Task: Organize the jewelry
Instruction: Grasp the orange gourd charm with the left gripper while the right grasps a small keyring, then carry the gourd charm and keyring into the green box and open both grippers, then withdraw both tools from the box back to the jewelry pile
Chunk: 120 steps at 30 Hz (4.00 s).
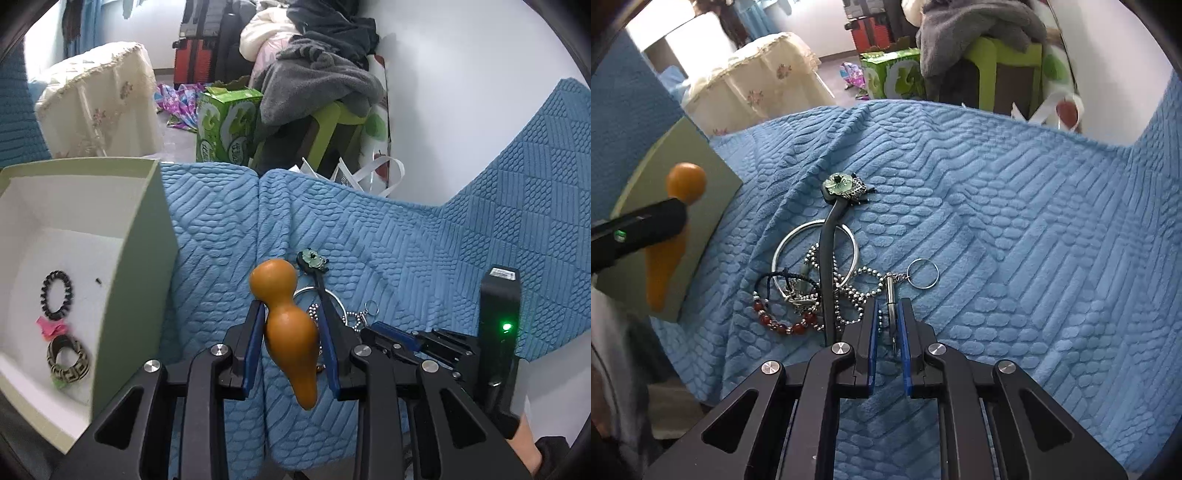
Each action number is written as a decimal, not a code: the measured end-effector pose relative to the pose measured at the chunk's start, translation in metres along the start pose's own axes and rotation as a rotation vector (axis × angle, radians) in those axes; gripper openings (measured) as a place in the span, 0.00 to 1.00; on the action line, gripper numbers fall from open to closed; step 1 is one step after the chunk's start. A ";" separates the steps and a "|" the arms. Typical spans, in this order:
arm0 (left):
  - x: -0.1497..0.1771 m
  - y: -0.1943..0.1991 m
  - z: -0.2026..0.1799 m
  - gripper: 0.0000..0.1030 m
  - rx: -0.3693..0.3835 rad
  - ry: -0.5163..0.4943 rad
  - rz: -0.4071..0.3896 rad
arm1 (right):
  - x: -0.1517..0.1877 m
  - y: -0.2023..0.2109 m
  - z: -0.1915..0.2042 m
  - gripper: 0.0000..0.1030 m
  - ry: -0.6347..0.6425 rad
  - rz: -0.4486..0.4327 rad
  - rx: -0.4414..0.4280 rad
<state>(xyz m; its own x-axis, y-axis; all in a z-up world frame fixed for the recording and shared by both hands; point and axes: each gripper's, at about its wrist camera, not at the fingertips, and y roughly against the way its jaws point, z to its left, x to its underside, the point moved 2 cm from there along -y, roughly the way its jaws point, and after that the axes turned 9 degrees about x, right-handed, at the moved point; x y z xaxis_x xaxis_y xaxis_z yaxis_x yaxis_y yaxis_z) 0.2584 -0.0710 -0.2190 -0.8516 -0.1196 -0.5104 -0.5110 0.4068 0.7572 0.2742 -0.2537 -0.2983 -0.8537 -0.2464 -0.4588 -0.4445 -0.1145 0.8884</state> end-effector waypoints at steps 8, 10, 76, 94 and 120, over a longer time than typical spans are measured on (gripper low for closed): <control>0.009 0.017 0.001 0.28 0.006 -0.007 -0.021 | 0.002 -0.001 0.005 0.04 0.046 -0.022 0.078; 0.009 0.023 -0.001 0.28 0.012 -0.015 -0.032 | 0.002 -0.001 0.002 0.02 0.035 -0.019 0.098; -0.061 0.160 0.167 0.29 -0.005 -0.135 -0.062 | -0.093 0.125 0.206 0.02 -0.149 -0.184 -0.119; -0.027 0.120 0.195 0.29 0.012 -0.075 0.048 | -0.064 0.088 0.221 0.04 -0.105 -0.088 -0.076; -0.073 0.240 0.091 0.82 -0.043 -0.123 -0.294 | -0.100 0.239 0.143 0.39 -0.066 -0.436 -0.152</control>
<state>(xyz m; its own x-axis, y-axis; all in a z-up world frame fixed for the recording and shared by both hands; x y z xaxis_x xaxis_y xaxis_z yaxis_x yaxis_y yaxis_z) 0.2084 0.1177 -0.0372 -0.6477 -0.1145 -0.7532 -0.7396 0.3318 0.5856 0.2148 -0.1188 -0.0418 -0.6139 -0.0830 -0.7850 -0.7249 -0.3346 0.6022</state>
